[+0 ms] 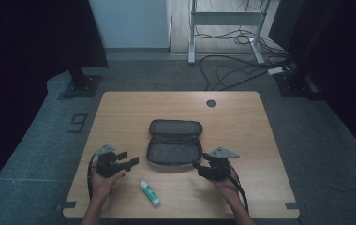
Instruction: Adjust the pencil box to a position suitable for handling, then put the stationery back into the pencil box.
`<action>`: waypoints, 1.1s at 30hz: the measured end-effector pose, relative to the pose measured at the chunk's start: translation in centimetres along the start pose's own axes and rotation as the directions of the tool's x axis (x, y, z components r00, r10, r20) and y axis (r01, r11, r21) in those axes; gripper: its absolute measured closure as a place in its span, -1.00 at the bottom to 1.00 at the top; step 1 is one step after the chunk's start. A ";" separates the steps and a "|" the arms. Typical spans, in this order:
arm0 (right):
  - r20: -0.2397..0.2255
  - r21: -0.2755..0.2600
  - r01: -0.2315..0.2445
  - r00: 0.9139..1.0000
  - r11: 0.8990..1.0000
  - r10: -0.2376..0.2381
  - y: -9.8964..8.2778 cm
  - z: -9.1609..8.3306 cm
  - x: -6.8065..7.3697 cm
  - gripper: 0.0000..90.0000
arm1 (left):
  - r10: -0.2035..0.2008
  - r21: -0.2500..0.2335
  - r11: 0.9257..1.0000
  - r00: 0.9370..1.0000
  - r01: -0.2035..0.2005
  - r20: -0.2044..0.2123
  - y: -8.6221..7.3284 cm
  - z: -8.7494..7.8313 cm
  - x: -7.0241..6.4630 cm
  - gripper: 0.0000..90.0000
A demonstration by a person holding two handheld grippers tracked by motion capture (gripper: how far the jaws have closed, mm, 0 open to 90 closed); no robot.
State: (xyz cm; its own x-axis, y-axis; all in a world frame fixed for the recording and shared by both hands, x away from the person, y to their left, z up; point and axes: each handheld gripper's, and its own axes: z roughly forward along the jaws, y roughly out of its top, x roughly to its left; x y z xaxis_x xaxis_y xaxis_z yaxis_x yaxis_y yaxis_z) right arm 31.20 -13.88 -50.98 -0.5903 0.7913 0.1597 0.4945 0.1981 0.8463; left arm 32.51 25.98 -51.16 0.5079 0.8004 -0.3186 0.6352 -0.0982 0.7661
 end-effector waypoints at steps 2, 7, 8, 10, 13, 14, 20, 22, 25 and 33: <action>-0.010 0.015 0.017 1.000 1.000 -0.017 -0.3 0.3 0.6 -0.08 | -0.016 -0.004 1.000 1.000 0.016 0.003 -0.3 -0.3 0.3 -0.31; -0.046 0.035 0.061 0.997 0.998 -0.059 -0.5 1.2 2.2 -0.08 | -0.020 -0.007 1.000 1.000 0.020 -0.001 -0.5 -0.6 0.5 -0.31; -0.053 0.037 0.069 0.996 0.997 -0.067 -0.5 1.3 2.6 -0.08 | -0.024 -0.007 1.000 1.000 0.024 -0.004 -0.6 -0.6 0.7 -0.31; -0.066 0.038 0.088 0.994 0.995 -0.086 -0.5 1.5 3.2 -0.08 | -0.028 -0.005 1.000 1.000 0.028 -0.006 -0.7 -0.6 0.8 -0.31; -0.080 0.040 0.098 0.992 0.994 -0.094 -0.6 1.9 4.0 -0.08 | -0.030 -0.002 1.000 1.000 0.030 -0.011 -0.8 -0.6 1.0 -0.31; -0.088 0.040 0.097 0.992 0.995 -0.093 -0.6 2.0 4.2 -0.08 | -0.027 -0.002 1.000 1.000 0.027 -0.016 -0.8 -0.7 1.0 -0.31; -0.116 0.040 0.129 0.986 0.991 -0.123 -0.8 2.5 5.7 -0.08 | -0.025 -0.006 1.000 1.000 0.025 -0.015 -0.8 -0.8 1.1 -0.31; -0.126 0.039 0.131 0.984 0.991 -0.125 -0.7 2.6 6.0 -0.08 | -0.026 -0.005 1.000 1.000 0.026 -0.015 -0.8 -0.8 1.1 -0.31; -0.136 0.038 0.133 0.983 0.990 -0.126 -0.7 2.6 6.2 -0.08 | -0.026 -0.003 1.000 1.000 0.025 -0.016 -0.8 -0.8 1.1 -0.31; -0.166 0.029 0.134 0.978 0.991 -0.128 -0.6 2.8 7.4 -0.08 | -0.015 0.021 1.000 1.000 0.016 -0.016 -1.0 -0.3 0.9 -0.31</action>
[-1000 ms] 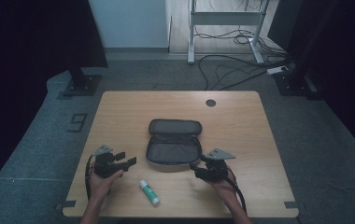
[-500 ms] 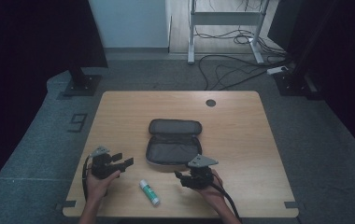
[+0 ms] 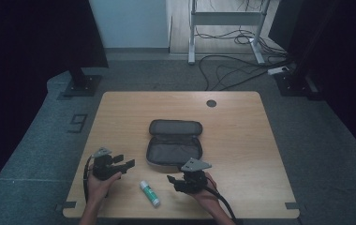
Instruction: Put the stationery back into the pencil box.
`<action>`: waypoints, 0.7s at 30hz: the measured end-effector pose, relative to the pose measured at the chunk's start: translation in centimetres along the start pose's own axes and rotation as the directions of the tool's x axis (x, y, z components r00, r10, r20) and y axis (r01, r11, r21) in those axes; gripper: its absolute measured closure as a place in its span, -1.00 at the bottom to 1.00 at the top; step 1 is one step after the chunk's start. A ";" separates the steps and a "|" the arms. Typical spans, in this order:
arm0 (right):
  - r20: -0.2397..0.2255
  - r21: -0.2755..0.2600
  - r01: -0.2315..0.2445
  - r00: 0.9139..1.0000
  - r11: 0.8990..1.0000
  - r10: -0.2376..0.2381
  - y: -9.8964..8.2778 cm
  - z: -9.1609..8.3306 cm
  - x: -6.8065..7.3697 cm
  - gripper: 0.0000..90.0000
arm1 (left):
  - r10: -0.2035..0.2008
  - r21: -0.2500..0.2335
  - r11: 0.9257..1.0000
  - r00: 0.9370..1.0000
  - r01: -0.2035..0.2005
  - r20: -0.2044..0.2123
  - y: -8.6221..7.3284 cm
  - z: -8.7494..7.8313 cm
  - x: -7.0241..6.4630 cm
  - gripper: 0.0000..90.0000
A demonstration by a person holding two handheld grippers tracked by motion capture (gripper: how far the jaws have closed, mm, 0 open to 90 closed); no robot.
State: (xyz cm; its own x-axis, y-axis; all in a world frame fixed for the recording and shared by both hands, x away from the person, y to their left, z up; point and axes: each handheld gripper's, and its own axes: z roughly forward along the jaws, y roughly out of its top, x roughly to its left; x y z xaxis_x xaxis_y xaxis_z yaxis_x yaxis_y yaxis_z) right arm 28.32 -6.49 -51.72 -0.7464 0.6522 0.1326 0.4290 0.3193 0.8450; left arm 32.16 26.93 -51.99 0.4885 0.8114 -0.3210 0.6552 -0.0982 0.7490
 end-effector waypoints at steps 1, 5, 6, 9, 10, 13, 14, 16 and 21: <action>-0.012 0.003 0.000 1.000 1.000 0.000 0.0 0.2 0.4 -0.08 | 0.001 0.004 1.000 1.000 -0.001 0.000 0.0 0.1 0.0 -0.31; -0.040 0.001 0.003 0.999 1.000 -0.003 0.2 0.6 1.2 -0.08 | 0.007 0.012 1.000 1.000 -0.007 -0.003 -0.1 0.3 -0.1 -0.31; -0.049 0.000 0.005 0.999 1.000 -0.005 0.2 0.8 1.4 -0.07 | 0.009 0.015 1.000 1.000 -0.009 -0.003 -0.1 0.4 -0.2 -0.31; -0.076 0.003 0.021 0.997 1.000 -0.021 0.4 1.5 2.6 -0.07 | 0.020 0.026 0.999 1.000 -0.020 -0.016 -0.2 0.6 -0.3 -0.32; -0.082 0.009 0.024 0.996 1.000 -0.024 0.4 1.7 2.9 -0.07 | 0.020 0.026 0.999 1.000 -0.020 -0.016 -0.2 0.6 -0.3 -0.32; -0.087 0.015 0.032 0.996 0.999 -0.030 0.4 2.0 3.4 -0.06 | 0.022 0.030 0.999 1.000 -0.022 -0.014 -0.2 0.6 -0.2 -0.32; -0.097 0.019 0.034 0.995 0.999 -0.032 0.4 2.2 3.7 -0.04 | 0.021 0.031 0.999 1.000 -0.021 -0.015 -0.2 0.6 -0.2 -0.32; -0.099 0.021 0.036 0.995 0.999 -0.033 0.3 2.4 3.9 -0.04 | 0.020 0.031 0.999 1.000 -0.020 -0.014 -0.2 0.6 -0.2 -0.32; -0.117 0.043 0.057 0.992 0.997 -0.051 0.0 3.1 5.0 -0.02 | 0.024 0.040 0.999 1.000 -0.024 -0.015 -0.3 0.8 -0.3 -0.32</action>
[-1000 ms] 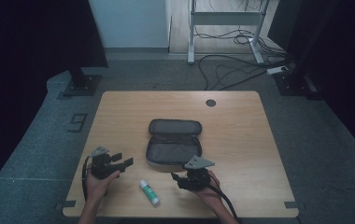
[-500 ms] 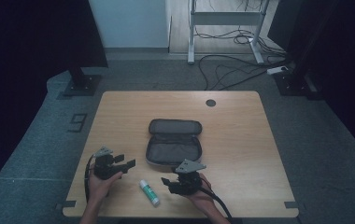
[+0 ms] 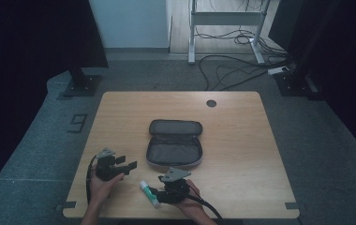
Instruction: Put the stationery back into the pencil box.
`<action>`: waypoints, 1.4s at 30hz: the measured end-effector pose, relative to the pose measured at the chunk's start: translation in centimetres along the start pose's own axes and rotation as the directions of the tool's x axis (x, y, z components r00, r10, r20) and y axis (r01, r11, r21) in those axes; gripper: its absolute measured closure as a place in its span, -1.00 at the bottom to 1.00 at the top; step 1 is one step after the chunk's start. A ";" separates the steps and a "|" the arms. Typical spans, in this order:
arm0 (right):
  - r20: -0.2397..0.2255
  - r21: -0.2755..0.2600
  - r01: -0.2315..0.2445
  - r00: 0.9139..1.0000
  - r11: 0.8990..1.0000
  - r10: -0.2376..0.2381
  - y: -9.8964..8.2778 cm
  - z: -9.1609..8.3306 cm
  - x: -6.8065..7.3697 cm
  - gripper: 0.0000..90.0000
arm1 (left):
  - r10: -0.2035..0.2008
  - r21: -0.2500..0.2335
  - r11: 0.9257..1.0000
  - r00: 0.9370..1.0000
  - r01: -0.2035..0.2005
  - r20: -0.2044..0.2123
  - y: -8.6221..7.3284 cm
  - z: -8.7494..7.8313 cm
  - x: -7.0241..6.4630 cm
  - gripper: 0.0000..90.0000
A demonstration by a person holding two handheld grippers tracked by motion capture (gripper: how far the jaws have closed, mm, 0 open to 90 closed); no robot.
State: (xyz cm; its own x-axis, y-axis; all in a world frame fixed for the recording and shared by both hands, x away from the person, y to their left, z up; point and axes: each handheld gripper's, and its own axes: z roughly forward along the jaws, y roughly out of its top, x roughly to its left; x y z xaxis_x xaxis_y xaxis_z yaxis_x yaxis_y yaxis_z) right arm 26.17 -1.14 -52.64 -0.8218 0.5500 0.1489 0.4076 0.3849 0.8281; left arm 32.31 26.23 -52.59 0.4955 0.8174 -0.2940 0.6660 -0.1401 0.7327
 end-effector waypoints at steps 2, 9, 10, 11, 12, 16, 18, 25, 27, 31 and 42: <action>-0.002 0.002 0.002 1.000 1.000 -0.002 0.0 0.1 0.1 -0.02 | 0.000 0.003 1.000 1.000 0.000 0.000 0.0 0.1 0.0 -0.32; -0.005 0.029 0.027 1.000 0.999 -0.027 -0.4 1.2 1.1 -0.01 | -0.002 0.004 1.000 1.000 0.002 -0.002 0.0 0.0 0.1 -0.32; -0.005 0.034 0.033 0.999 0.999 -0.032 -0.4 1.3 1.3 -0.01 | -0.004 0.003 1.000 1.000 0.004 -0.003 0.0 0.0 0.1 -0.32; -0.006 0.041 0.033 0.999 0.999 -0.033 -0.5 1.5 1.4 0.00 | -0.007 0.001 1.000 1.000 0.007 -0.004 0.0 -0.1 0.1 -0.32; -0.006 0.052 0.034 0.999 0.998 -0.033 -0.6 1.8 1.6 0.01 | -0.009 -0.002 1.000 1.000 0.009 -0.005 0.0 -0.1 0.2 -0.32; 0.011 0.080 0.040 0.999 0.996 -0.041 -0.7 2.4 1.7 0.03 | -0.016 -0.001 1.000 1.000 0.016 -0.006 -0.1 -0.1 0.5 -0.32; 0.013 0.088 0.037 0.999 0.995 -0.039 -0.8 2.5 1.7 0.05 | -0.017 -0.001 1.000 1.000 0.017 -0.005 -0.1 -0.1 0.5 -0.32; 0.024 0.112 0.052 0.998 0.992 -0.055 -0.9 2.7 1.9 0.21 | -0.019 -0.010 1.000 1.000 0.019 -0.004 0.0 -0.5 0.6 -0.32; 0.025 0.121 0.050 0.998 0.991 -0.053 -1.0 2.9 1.8 0.25 | -0.018 -0.008 1.000 1.000 0.018 -0.006 0.0 -0.5 0.7 -0.32; 0.040 0.124 0.063 0.997 0.990 -0.069 -1.1 3.0 1.9 0.33 | -0.018 -0.009 1.000 1.000 0.018 -0.008 0.0 -0.4 0.7 -0.32; 0.025 0.130 0.068 0.997 0.989 -0.071 -1.0 3.0 1.5 0.45 | -0.020 -0.012 1.000 1.000 0.020 -0.008 0.0 -0.5 0.7 -0.32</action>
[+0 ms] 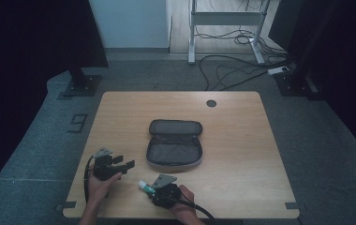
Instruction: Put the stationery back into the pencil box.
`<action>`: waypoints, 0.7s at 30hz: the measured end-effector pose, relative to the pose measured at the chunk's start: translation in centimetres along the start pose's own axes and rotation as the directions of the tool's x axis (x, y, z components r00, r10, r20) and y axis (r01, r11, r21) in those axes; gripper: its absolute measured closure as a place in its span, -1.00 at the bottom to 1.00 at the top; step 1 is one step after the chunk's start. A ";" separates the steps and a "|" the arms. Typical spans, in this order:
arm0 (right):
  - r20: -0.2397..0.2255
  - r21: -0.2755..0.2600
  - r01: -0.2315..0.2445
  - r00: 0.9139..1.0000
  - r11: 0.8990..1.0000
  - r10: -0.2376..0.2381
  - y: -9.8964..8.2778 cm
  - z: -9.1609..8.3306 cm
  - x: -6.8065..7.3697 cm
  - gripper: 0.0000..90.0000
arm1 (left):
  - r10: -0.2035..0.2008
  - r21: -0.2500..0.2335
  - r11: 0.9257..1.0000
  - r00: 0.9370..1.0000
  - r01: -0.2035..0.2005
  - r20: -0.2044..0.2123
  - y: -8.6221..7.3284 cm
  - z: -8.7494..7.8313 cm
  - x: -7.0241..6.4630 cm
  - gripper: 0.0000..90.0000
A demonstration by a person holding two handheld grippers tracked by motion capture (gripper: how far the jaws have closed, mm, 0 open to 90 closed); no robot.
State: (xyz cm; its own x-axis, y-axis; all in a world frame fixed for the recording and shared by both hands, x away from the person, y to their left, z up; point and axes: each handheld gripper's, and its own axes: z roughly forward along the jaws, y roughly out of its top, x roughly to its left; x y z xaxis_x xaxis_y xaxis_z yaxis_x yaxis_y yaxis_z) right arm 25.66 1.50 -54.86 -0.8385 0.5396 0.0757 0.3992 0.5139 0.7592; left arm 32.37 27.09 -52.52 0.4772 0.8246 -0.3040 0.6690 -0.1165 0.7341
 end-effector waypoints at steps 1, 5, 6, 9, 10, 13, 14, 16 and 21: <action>0.000 0.000 0.000 1.000 1.000 0.000 0.0 0.0 0.0 0.45 | 0.000 0.000 1.000 1.000 0.000 0.000 0.0 0.0 0.0 -0.32; -0.011 -0.005 -0.014 1.000 1.000 0.014 0.0 -0.1 -0.2 0.45 | 0.003 0.006 1.000 1.000 -0.003 0.003 0.0 0.1 -0.1 -0.32; -0.013 -0.007 -0.013 1.000 1.000 0.013 0.1 -0.2 -0.2 0.45 | 0.004 0.008 1.000 1.000 -0.004 0.001 0.0 0.2 -0.1 -0.32; -0.013 -0.014 -0.016 1.000 1.000 0.016 0.1 -0.4 -0.3 0.45 | 0.002 0.009 1.000 1.000 -0.002 0.000 0.0 0.2 -0.1 -0.32; -0.013 -0.021 -0.020 1.000 1.000 0.020 0.2 -0.5 -0.4 0.45 | 0.000 0.009 1.000 1.000 0.000 -0.001 0.0 0.2 0.0 -0.32; -0.012 -0.028 -0.023 1.000 0.999 0.023 0.3 -0.7 -0.5 0.45 | -0.001 0.008 1.000 1.000 0.001 0.000 -0.1 0.2 0.0 -0.32; -0.011 -0.032 -0.024 1.000 0.999 0.024 0.3 -0.8 -0.6 0.45 | -0.001 0.008 1.000 1.000 0.001 0.000 -0.1 0.2 0.0 -0.32; -0.007 -0.039 -0.025 1.000 0.999 0.025 0.4 -1.1 -0.7 0.45 | -0.001 0.010 1.000 1.000 0.001 -0.001 -0.1 0.2 0.0 -0.32; -0.003 -0.053 -0.026 1.000 0.998 0.026 0.5 -1.5 -0.9 0.45 | 0.000 0.013 1.000 1.000 0.000 -0.003 -0.1 0.2 0.0 -0.32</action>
State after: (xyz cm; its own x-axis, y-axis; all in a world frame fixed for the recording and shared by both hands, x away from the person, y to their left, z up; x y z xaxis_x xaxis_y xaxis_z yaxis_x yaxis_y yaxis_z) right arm 26.08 0.29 -53.61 -0.8287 0.5511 0.0972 0.4010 0.4636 0.7901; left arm 32.43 26.94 -52.70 0.4757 0.8261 -0.3022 0.6761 -0.1236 0.7264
